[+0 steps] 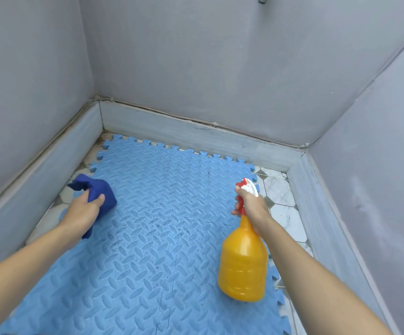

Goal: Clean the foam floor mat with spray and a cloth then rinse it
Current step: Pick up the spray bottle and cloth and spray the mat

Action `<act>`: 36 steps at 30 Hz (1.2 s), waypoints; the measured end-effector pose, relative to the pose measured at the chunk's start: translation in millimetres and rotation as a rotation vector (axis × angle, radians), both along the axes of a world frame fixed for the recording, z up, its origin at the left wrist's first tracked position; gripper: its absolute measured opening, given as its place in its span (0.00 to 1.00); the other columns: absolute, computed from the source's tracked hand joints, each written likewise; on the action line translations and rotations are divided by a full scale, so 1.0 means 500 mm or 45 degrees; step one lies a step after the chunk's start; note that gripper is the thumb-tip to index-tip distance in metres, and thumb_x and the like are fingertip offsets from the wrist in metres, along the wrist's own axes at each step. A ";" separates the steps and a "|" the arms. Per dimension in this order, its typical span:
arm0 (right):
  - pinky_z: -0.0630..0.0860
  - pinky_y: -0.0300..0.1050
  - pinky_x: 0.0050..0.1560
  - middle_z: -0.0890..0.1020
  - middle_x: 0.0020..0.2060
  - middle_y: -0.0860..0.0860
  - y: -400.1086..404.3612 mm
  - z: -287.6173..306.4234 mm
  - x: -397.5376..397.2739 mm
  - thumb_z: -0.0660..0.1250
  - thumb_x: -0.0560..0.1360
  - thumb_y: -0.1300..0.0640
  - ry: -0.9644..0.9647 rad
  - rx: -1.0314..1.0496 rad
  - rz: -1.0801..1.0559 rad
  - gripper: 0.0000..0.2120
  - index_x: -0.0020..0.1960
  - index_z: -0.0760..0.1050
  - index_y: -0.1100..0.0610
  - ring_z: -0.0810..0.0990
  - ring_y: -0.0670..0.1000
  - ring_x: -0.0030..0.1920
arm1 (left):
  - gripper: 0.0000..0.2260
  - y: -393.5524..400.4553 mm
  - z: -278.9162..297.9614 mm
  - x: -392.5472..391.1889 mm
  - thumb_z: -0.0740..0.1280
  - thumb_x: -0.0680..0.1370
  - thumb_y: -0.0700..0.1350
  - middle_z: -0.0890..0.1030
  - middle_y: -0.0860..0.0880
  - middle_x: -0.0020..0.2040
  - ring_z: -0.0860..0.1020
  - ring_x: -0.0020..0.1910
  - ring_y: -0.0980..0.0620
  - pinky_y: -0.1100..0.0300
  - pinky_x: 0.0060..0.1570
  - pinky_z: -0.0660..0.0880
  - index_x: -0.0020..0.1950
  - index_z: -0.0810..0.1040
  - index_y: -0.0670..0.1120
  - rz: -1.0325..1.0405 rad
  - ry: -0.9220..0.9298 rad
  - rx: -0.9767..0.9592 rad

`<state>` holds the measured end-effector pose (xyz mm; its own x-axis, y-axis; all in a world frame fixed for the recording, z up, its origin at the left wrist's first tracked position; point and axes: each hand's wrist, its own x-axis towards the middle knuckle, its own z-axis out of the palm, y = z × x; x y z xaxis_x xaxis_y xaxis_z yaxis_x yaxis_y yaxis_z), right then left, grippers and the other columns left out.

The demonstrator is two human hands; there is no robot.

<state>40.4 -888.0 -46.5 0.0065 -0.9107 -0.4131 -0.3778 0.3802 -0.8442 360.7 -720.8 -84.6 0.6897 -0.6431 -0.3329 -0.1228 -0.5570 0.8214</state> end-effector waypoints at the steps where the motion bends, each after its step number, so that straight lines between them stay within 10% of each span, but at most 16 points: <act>1: 0.79 0.52 0.48 0.82 0.35 0.55 -0.002 -0.003 -0.001 0.68 0.75 0.48 0.024 -0.015 -0.022 0.13 0.43 0.77 0.58 0.83 0.54 0.38 | 0.13 -0.003 0.005 -0.005 0.57 0.82 0.47 0.75 0.42 0.51 0.73 0.48 0.42 0.54 0.44 0.68 0.64 0.71 0.44 0.005 0.044 -0.007; 6: 0.79 0.53 0.50 0.81 0.36 0.54 -0.003 -0.007 -0.008 0.67 0.77 0.49 0.031 -0.083 -0.069 0.13 0.48 0.77 0.60 0.81 0.54 0.39 | 0.15 -0.008 0.020 -0.008 0.56 0.83 0.48 0.75 0.41 0.46 0.74 0.44 0.43 0.56 0.36 0.68 0.64 0.71 0.41 0.039 0.119 -0.001; 12: 0.80 0.47 0.48 0.84 0.39 0.54 -0.002 -0.009 -0.001 0.68 0.75 0.48 0.055 -0.138 -0.064 0.13 0.47 0.78 0.58 0.84 0.52 0.42 | 0.15 0.006 0.032 0.003 0.56 0.82 0.46 0.74 0.44 0.52 0.75 0.55 0.42 0.50 0.54 0.72 0.68 0.69 0.45 0.099 0.208 -0.052; 15: 0.76 0.38 0.32 0.81 0.31 0.54 0.021 -0.004 0.010 0.66 0.77 0.51 0.026 -0.046 0.193 0.12 0.47 0.76 0.61 0.82 0.52 0.32 | 0.14 0.012 0.046 0.012 0.56 0.82 0.45 0.75 0.44 0.53 0.76 0.56 0.41 0.50 0.54 0.73 0.68 0.69 0.46 0.130 0.261 -0.103; 28: 0.74 0.50 0.46 0.81 0.41 0.50 0.347 -0.031 0.149 0.65 0.76 0.39 0.693 -0.191 1.689 0.15 0.47 0.75 0.52 0.79 0.52 0.43 | 0.09 0.046 0.047 0.068 0.57 0.81 0.42 0.73 0.50 0.44 0.72 0.47 0.50 0.56 0.48 0.72 0.41 0.68 0.52 0.272 0.225 -0.138; 33: 0.61 0.36 0.34 0.79 0.37 0.49 0.380 -0.037 0.135 0.61 0.77 0.38 0.747 -0.411 1.858 0.16 0.45 0.72 0.51 0.76 0.54 0.41 | 0.05 0.039 0.045 0.062 0.59 0.80 0.42 0.76 0.51 0.47 0.74 0.48 0.50 0.53 0.55 0.74 0.49 0.71 0.52 0.205 0.207 -0.163; 36: 0.69 0.42 0.38 0.79 0.38 0.48 0.370 -0.032 0.126 0.62 0.77 0.38 0.650 -0.330 1.677 0.15 0.48 0.73 0.50 0.76 0.51 0.41 | 0.05 0.030 0.040 0.052 0.60 0.80 0.43 0.77 0.49 0.52 0.76 0.50 0.49 0.52 0.56 0.75 0.55 0.70 0.51 0.150 0.232 -0.180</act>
<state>103.2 -703.2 -62.3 0.7931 -0.4064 -0.4536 -0.6042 -0.6192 -0.5016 386.5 -706.0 -64.4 0.6992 -0.6111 -0.3711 0.0935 -0.4364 0.8949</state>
